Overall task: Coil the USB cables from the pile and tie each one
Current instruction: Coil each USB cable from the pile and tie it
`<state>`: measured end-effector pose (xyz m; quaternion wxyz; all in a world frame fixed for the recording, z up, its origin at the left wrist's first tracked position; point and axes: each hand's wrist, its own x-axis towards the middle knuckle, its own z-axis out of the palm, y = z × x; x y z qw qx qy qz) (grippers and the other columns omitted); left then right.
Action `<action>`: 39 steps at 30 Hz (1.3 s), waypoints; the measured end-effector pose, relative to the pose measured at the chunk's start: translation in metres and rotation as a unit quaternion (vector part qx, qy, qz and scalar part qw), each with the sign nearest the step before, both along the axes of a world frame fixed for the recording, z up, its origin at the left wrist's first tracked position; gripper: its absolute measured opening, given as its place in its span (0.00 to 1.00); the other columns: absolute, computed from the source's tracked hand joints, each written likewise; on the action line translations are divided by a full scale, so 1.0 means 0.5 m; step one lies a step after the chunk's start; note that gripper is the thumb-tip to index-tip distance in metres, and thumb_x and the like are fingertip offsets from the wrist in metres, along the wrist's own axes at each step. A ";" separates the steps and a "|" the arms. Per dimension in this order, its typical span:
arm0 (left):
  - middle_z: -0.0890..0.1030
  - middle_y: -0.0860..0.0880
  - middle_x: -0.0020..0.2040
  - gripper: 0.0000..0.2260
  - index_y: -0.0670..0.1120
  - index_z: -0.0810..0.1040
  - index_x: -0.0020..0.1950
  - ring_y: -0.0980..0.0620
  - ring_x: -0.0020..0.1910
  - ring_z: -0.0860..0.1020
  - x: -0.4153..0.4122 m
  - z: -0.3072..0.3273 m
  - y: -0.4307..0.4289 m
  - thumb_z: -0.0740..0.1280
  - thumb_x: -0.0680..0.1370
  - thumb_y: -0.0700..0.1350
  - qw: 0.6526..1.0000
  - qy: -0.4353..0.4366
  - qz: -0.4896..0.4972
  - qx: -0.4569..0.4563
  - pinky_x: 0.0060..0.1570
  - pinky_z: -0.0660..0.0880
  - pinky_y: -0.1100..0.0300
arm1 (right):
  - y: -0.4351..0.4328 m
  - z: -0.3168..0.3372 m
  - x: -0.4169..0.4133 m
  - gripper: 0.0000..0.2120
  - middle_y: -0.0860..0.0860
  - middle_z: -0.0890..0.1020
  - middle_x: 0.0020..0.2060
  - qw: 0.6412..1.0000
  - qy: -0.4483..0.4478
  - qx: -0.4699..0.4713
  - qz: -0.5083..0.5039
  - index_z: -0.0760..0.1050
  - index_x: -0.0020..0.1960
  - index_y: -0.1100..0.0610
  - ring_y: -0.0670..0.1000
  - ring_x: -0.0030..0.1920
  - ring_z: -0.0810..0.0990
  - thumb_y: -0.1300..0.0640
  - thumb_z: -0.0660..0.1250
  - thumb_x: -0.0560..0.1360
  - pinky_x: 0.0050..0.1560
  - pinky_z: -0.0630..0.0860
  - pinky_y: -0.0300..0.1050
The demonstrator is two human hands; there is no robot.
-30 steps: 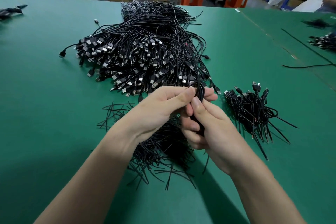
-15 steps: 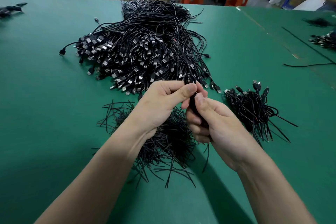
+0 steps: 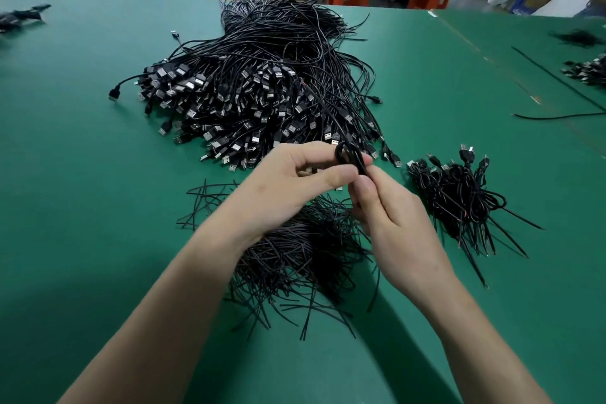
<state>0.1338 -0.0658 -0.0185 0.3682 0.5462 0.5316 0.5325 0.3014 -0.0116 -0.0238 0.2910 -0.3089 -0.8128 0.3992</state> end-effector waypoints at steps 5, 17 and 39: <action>0.86 0.56 0.42 0.09 0.56 0.87 0.47 0.58 0.38 0.82 -0.052 0.066 -0.056 0.70 0.79 0.57 0.976 0.200 -0.030 -0.081 0.43 0.78 0.65 | 0.026 0.000 0.028 0.17 0.48 0.70 0.29 0.973 -0.199 0.115 -0.013 0.60 0.42 0.51 0.51 0.30 0.68 0.42 0.50 0.84 0.34 0.63 0.52; 0.76 0.55 0.29 0.22 0.52 0.78 0.36 0.57 0.29 0.73 -0.009 0.037 -0.028 0.55 0.83 0.61 0.918 0.361 -0.009 -0.164 0.37 0.74 0.56 | 0.032 0.054 0.008 0.24 0.44 0.77 0.45 0.873 -0.369 0.307 0.091 0.70 0.57 0.48 0.51 0.46 0.75 0.40 0.38 0.81 0.45 0.65 0.49; 0.80 0.52 0.32 0.23 0.48 0.82 0.39 0.57 0.31 0.75 0.051 0.013 -0.001 0.57 0.87 0.56 0.991 0.023 0.059 -0.116 0.35 0.76 0.57 | -0.015 0.000 -0.045 0.14 0.60 0.83 0.37 0.943 0.248 -0.219 -0.045 0.85 0.55 0.54 0.43 0.37 0.81 0.50 0.61 0.84 0.40 0.77 0.32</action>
